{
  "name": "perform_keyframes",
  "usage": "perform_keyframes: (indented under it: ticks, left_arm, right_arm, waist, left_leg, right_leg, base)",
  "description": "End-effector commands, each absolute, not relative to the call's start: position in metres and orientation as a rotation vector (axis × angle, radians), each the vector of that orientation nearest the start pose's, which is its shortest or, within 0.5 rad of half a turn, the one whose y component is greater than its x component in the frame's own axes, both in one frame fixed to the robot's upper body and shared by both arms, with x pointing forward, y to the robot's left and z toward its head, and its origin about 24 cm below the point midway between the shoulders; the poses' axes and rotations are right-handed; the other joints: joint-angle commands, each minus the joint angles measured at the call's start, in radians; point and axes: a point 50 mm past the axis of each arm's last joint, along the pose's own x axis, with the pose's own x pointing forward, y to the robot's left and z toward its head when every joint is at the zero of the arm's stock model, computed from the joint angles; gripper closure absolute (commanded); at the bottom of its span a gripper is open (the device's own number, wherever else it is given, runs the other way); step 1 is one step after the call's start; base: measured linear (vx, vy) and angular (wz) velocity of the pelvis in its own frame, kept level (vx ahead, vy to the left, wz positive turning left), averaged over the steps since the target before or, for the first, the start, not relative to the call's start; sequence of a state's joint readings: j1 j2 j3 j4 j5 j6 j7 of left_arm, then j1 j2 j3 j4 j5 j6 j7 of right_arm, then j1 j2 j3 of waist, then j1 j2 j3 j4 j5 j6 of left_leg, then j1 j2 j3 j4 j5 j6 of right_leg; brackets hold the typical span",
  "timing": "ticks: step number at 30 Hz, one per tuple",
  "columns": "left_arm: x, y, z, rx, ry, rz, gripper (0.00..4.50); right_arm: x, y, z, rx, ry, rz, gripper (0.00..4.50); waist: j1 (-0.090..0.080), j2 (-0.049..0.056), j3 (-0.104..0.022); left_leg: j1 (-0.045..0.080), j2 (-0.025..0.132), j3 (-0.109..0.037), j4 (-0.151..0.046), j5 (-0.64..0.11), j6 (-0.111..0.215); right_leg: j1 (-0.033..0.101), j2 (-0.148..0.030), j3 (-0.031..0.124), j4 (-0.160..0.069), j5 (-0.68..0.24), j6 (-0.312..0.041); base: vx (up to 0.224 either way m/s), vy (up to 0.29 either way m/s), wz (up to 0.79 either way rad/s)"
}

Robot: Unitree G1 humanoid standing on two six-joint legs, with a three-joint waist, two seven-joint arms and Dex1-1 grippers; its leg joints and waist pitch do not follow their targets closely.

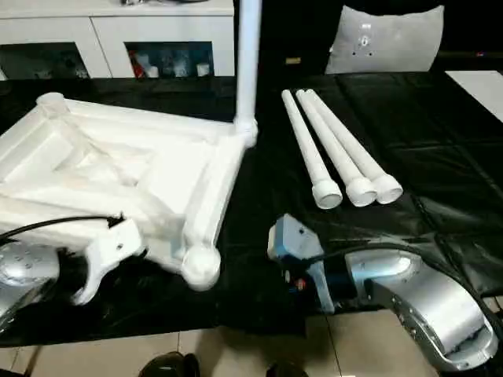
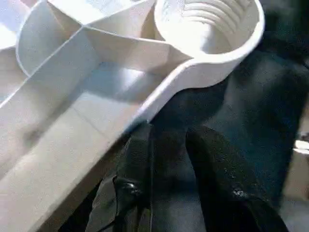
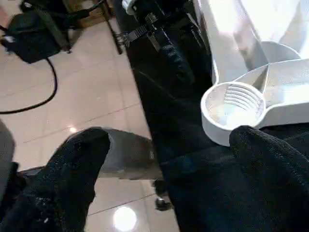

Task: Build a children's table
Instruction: Rotate table base

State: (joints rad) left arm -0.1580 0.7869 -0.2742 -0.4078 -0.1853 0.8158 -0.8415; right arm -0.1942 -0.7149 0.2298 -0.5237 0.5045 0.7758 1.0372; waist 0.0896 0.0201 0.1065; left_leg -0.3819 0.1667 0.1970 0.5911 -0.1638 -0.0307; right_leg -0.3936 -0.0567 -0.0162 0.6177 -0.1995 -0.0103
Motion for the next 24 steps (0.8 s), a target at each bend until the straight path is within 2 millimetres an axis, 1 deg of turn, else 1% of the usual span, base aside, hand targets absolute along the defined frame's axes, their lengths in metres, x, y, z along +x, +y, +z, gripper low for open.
perform_keyframes:
  ticks: [1, 2, 3, 4, 5, 6, 7, 8, 9, 11, 12, 13, 14, 15, 16, 17, 18, 19, 20, 21, 22, 23, 24]
  left_arm:
    - [0.237, 0.177, 0.085, 0.510, 0.625, -0.929, 3.15]
    - [0.242, 0.173, 0.084, 0.499, 0.602, -0.914, 3.15]
    - [0.249, 0.167, 0.084, 0.475, 0.563, -0.885, 3.15]
    - [0.255, 0.162, 0.084, 0.446, 0.530, -0.859, 3.15]
    - [0.261, 0.158, 0.084, 0.423, 0.495, -0.833, 3.15]
    - [0.262, 0.157, 0.084, 0.418, 0.477, -0.823, 3.15]
    - [0.263, 0.156, 0.085, 0.409, 0.468, -0.818, 3.15]
    - [0.265, 0.153, 0.088, 0.363, 0.416, -0.797, 3.15]
    - [0.266, 0.151, 0.091, 0.338, 0.387, -0.787, 3.15]
    - [0.266, 0.145, 0.099, 0.251, 0.320, -0.776, 3.15]
    - [0.263, 0.140, 0.104, 0.189, 0.283, -0.771, 3.15]
    - [0.261, 0.138, 0.107, 0.148, 0.260, -0.767, 3.15]
    - [0.255, 0.134, 0.111, 0.102, 0.228, -0.765, 3.15]
    - [0.248, 0.132, 0.113, 0.067, 0.224, -0.759, 3.15]
    - [0.242, 0.132, 0.113, 0.050, 0.226, -0.733, 3.15]
    - [0.237, 0.136, 0.115, 0.028, 0.197, -0.649, 3.15]
    - [0.237, 0.136, 0.115, 0.028, 0.197, -0.649, 3.15]
    - [0.235, 0.139, 0.116, 0.020, 0.179, -0.602, 3.15]
    - [0.234, 0.141, 0.117, 0.014, 0.168, -0.574, 3.15]
    - [0.235, 0.146, 0.118, 0.021, 0.156, -0.505, 3.15]
    - [0.235, 0.148, 0.119, 0.026, 0.152, -0.471, 3.15]
    - [0.237, 0.153, 0.121, 0.045, 0.123, -0.391, 3.15]
    - [0.238, 0.154, 0.122, 0.053, 0.116, -0.371, 3.15]
  right_arm:
    - [0.215, -0.138, 0.121, -0.217, 0.419, 1.379, 0.00]
    - [0.219, -0.138, 0.122, -0.224, 0.405, 1.352, 0.00]
    - [0.224, -0.139, 0.122, -0.231, 0.382, 1.303, 0.00]
    - [0.229, -0.139, 0.123, -0.231, 0.361, 1.254, 0.00]
    - [0.234, -0.139, 0.123, -0.228, 0.341, 1.209, 0.00]
    - [0.235, -0.139, 0.123, -0.225, 0.336, 1.192, 0.00]
    - [0.235, -0.139, 0.123, -0.224, 0.333, 1.184, 0.00]
    - [0.238, -0.138, 0.123, -0.214, 0.316, 1.144, 0.00]
    - [0.239, -0.138, 0.122, -0.208, 0.309, 1.121, 0.00]
    - [0.242, -0.138, 0.121, -0.192, 0.292, 1.054, 0.00]
    - [0.242, -0.138, 0.121, -0.166, 0.281, 1.013, 0.00]
    - [0.243, -0.138, 0.120, -0.148, 0.272, 0.985, 0.00]
    - [0.243, -0.137, 0.121, -0.118, 0.246, 0.934, 0.00]
    - [0.242, -0.137, 0.121, -0.075, 0.237, 0.879, 0.00]
    - [0.242, -0.136, 0.121, -0.047, 0.226, 0.826, 0.00]
    - [0.240, -0.137, 0.121, 0.002, 0.208, 0.745, 0.00]
    - [0.240, -0.137, 0.121, 0.002, 0.208, 0.745, 0.00]
    - [0.239, -0.137, 0.121, 0.009, 0.193, 0.708, 0.00]
    - [0.238, -0.137, 0.121, 0.013, 0.185, 0.686, 0.00]
    - [0.236, -0.137, 0.118, 0.031, 0.183, 0.630, 0.00]
    - [0.236, -0.138, 0.117, 0.040, 0.184, 0.602, 0.00]
    - [0.232, -0.136, 0.112, 0.009, 0.177, 0.535, 0.00]
    - [0.230, -0.136, 0.110, -0.002, 0.177, 0.521, 0.00]
  waist:
    - [0.000, 0.006, -0.059]
    - [-0.001, 0.006, -0.062]
    - [0.000, 0.010, -0.062]
    - [-0.002, 0.011, -0.061]
    - [0.000, 0.009, -0.064]
    - [0.002, 0.010, -0.067]
    - [0.000, 0.008, -0.066]
    - [-0.002, 0.006, -0.065]
    - [-0.003, 0.007, -0.066]
    - [-0.003, 0.007, -0.069]
    - [-0.004, 0.006, -0.067]
    - [-0.003, 0.007, -0.068]
    - [-0.005, 0.006, -0.067]
    - [-0.005, 0.003, -0.068]
    - [-0.005, 0.004, -0.069]
    - [-0.007, 0.003, -0.071]
    - [-0.010, 0.003, -0.071]
    - [-0.009, 0.001, -0.071]
    - [-0.009, 0.002, -0.071]
    - [-0.012, 0.004, -0.065]
    - [-0.015, 0.009, -0.064]
    - [-0.016, -0.001, -0.056]
    - [-0.016, 0.032, -0.062]
  left_leg:
    - [0.035, 0.055, -0.044, -0.077, -0.343, -0.031]
    - [0.036, 0.055, -0.043, -0.075, -0.341, -0.030]
    - [0.037, 0.056, -0.043, -0.074, -0.345, -0.032]
    - [0.038, 0.055, -0.041, -0.074, -0.348, -0.035]
    - [0.039, 0.054, -0.041, -0.071, -0.351, -0.037]
    - [0.035, 0.054, -0.045, -0.072, -0.340, -0.036]
    - [0.030, 0.054, -0.045, -0.075, -0.332, -0.033]
    - [0.026, 0.053, -0.045, -0.076, -0.327, -0.028]
    - [0.026, 0.052, -0.043, -0.073, -0.321, -0.024]
    - [0.025, 0.053, -0.043, -0.072, -0.308, -0.023]
    - [0.022, 0.054, -0.042, -0.072, -0.298, -0.020]
    - [0.022, 0.054, -0.042, -0.071, -0.294, -0.018]
    - [0.020, 0.055, -0.040, -0.072, -0.285, -0.013]
    - [0.016, 0.054, -0.040, -0.072, -0.273, -0.008]
    - [0.016, 0.055, -0.040, -0.072, -0.264, -0.006]
    - [0.011, 0.056, -0.039, -0.071, -0.234, 0.000]
    - [0.009, 0.055, -0.039, -0.071, -0.223, 0.002]
    - [0.012, 0.051, -0.036, -0.069, -0.227, 0.007]
    - [0.011, 0.051, -0.036, -0.069, -0.221, 0.007]
    - [0.014, 0.056, -0.040, -0.076, -0.237, -0.011]
    - [0.019, 0.059, -0.044, -0.079, -0.254, -0.028]
    - [-0.026, 0.045, -0.091, -0.106, -0.291, -0.010]
    - [-0.014, 0.060, -0.108, -0.119, -0.343, -0.003]
  right_leg:
    - [0.016, -0.077, 0.041, -0.098, -0.420, -0.129]
    - [0.015, -0.077, 0.041, -0.098, -0.418, -0.131]
    - [0.012, -0.077, 0.041, -0.099, -0.418, -0.133]
    - [0.009, -0.076, 0.041, -0.101, -0.418, -0.136]
    - [0.010, -0.076, 0.040, -0.102, -0.415, -0.139]
    - [0.015, -0.077, 0.038, -0.097, -0.400, -0.139]
    - [0.019, -0.077, 0.038, -0.097, -0.391, -0.136]
    - [0.020, -0.075, 0.037, -0.096, -0.379, -0.131]
    - [0.018, -0.076, 0.038, -0.096, -0.375, -0.132]
    - [0.020, -0.077, 0.036, -0.095, -0.364, -0.141]
    - [0.021, -0.078, 0.037, -0.095, -0.347, -0.147]
    - [0.020, -0.077, 0.036, -0.094, -0.340, -0.150]
    - [0.020, -0.076, 0.037, -0.094, -0.322, -0.155]
    - [0.021, -0.074, 0.036, -0.092, -0.308, -0.156]
    - [0.021, -0.073, 0.036, -0.090, -0.295, -0.157]
    - [0.024, -0.072, 0.036, -0.087, -0.252, -0.157]
    - [0.023, -0.068, 0.035, -0.085, -0.237, -0.156]
    - [0.021, -0.065, 0.035, -0.089, -0.244, -0.147]
    - [0.022, -0.066, 0.035, -0.089, -0.243, -0.141]
    - [0.018, -0.052, 0.028, -0.092, -0.260, -0.121]
    - [0.014, -0.041, 0.022, -0.092, -0.263, -0.110]
    - [0.046, -0.045, -0.030, -0.067, -0.228, -0.116]
    - [0.043, -0.032, -0.043, -0.066, -0.223, -0.123]
  base:
    - [0.000, 0.000, 0.00]
    - [0.000, 0.000, 0.00]
    - [0.000, 0.000, 0.00]
    - [0.000, 0.000, 0.00]
    - [0.000, 0.000, 0.00]
    - [0.000, 0.000, 0.00]
    - [0.000, 0.000, 0.00]
    - [0.000, 0.000, 0.00]
    - [0.000, 0.000, 0.00]
    - [0.000, 0.000, 0.00]
    - [0.000, 0.000, 0.00]
    - [0.000, 0.000, 0.00]
    - [0.000, 0.000, 0.00]
    - [0.000, 0.000, 0.00]
    - [0.000, 0.000, 0.00]
    - [0.052, -0.011, -0.01]
    - [0.052, -0.011, -0.01]
    - [0.000, 0.000, 0.00]
    - [0.000, 0.000, 0.00]
    - [0.000, 0.000, 0.00]
    - [0.000, 0.000, 0.00]
    - [0.008, -0.028, 0.30]
    - [0.008, -0.028, 0.30]
